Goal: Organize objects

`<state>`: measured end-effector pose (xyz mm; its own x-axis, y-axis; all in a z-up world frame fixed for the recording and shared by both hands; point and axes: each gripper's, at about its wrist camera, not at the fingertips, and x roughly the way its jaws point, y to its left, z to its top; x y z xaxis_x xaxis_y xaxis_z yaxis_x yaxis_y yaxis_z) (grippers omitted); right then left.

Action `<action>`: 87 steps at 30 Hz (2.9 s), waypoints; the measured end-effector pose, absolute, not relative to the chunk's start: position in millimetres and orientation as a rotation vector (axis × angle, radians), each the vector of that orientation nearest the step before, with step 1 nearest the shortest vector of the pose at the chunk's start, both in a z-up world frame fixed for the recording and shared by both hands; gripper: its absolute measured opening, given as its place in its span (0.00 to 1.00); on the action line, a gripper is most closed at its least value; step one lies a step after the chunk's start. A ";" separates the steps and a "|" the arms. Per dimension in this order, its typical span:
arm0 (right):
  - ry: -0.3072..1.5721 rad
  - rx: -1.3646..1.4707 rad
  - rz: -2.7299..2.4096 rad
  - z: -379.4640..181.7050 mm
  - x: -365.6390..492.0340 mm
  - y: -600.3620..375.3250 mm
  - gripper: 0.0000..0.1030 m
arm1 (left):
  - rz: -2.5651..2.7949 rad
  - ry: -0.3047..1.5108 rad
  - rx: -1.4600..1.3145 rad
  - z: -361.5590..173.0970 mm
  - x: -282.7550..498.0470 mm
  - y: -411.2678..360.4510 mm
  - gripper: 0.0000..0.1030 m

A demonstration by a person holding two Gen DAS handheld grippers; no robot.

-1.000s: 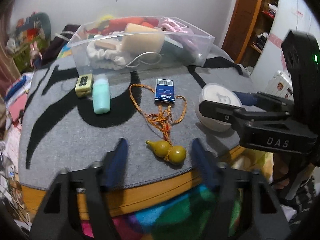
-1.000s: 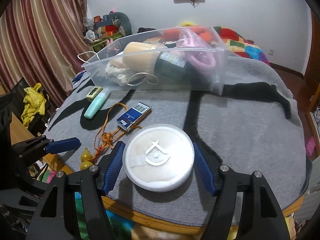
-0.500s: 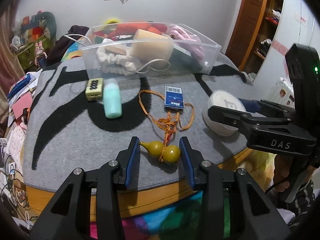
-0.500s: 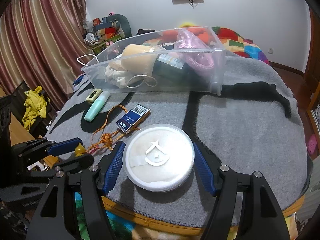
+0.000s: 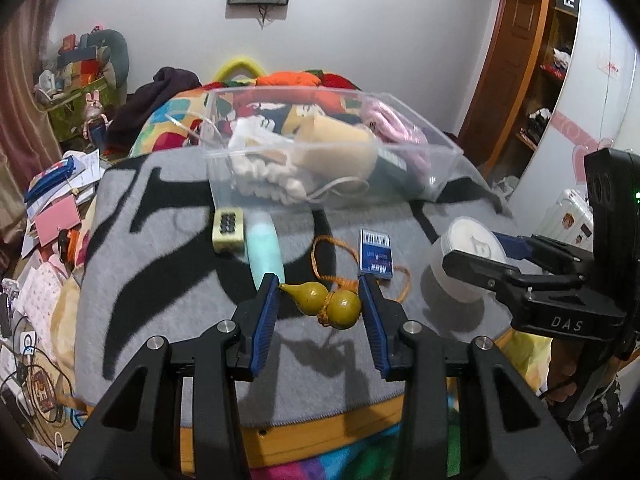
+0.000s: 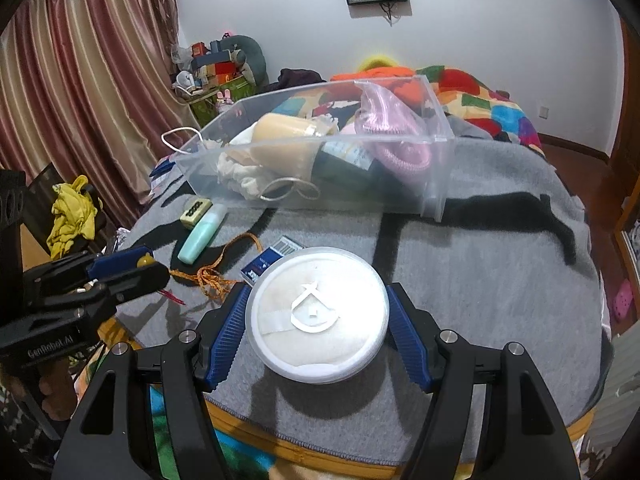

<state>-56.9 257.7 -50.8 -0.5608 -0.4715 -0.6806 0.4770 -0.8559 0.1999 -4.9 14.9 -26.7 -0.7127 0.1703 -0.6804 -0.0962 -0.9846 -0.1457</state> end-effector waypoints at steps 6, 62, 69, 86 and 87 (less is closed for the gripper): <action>0.009 1.000 -2.386 -39.8 -63.0 254.7 0.63 | 2.809 -0.160 -1.071 -15.5 -8.4 9.1 0.39; -0.029 0.742 -2.510 34.2 -144.6 243.8 0.63 | 2.939 -0.200 -0.696 82.9 -99.9 -23.8 0.39; -0.015 0.820 -2.499 14.3 -158.7 239.3 0.63 | 2.904 -0.233 -0.870 40.0 -124.8 -28.9 0.39; -0.003 0.859 -2.485 -1.7 -167.8 233.3 0.62 | 2.839 -0.208 -1.054 -6.3 -139.4 -23.4 0.39; -0.003 0.857 -2.485 -1.9 -168.0 232.8 0.62 | 2.835 -0.207 -1.063 -8.1 -140.4 -23.6 0.39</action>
